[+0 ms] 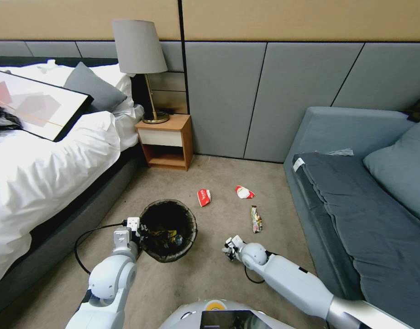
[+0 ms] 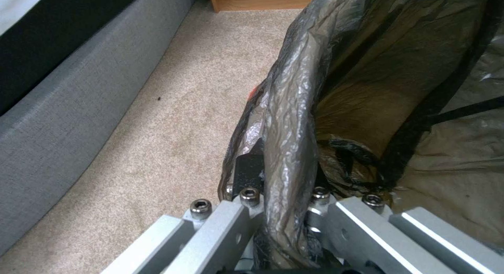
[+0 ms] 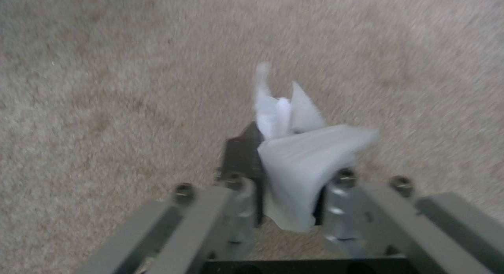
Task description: Pick up the trash bin, then pick up the garbage from the floor and place it into the trash bin.
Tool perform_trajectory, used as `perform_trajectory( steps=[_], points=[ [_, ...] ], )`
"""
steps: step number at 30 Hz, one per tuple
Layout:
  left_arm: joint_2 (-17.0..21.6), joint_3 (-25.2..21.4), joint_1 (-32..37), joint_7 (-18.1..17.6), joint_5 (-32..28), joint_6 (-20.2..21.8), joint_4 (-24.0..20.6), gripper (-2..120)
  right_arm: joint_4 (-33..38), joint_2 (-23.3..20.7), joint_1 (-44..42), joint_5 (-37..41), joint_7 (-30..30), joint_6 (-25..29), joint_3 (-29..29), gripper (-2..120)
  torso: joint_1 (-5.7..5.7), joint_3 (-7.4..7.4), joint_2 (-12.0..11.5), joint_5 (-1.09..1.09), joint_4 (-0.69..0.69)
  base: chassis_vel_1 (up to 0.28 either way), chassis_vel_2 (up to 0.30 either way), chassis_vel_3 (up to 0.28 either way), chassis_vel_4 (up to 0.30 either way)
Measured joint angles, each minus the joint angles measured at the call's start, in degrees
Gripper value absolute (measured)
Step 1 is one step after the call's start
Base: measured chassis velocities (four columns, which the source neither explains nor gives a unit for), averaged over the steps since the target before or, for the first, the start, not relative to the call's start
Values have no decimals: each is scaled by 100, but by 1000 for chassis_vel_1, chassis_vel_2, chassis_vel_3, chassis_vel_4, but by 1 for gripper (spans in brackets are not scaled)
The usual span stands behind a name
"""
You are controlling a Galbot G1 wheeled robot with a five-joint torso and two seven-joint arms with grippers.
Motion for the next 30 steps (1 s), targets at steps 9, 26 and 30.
perform_trajectory(
  steps=[9, 26, 30],
  points=[
    [8, -17, 33, 1, 11, 0, 8, 0, 60, -5, 15, 34, -38, 4, 7, 0, 0, 0, 0, -1, 1, 0, 0, 0, 0],
    [6, 23, 32, 3, 38, 1, 11, 0, 316, -164, -189, 135, -18, 8, 240, 0, 0, 0, 0, 0, 1, 0, 0, 0, 0],
    [5, 23, 40, 5, 44, 1, 10, 0, 724, -268, -293, 260, 6, 9, 461, 0, 0, 0, 0, 0, 1, 0, 0, 0, 0]
  ],
)
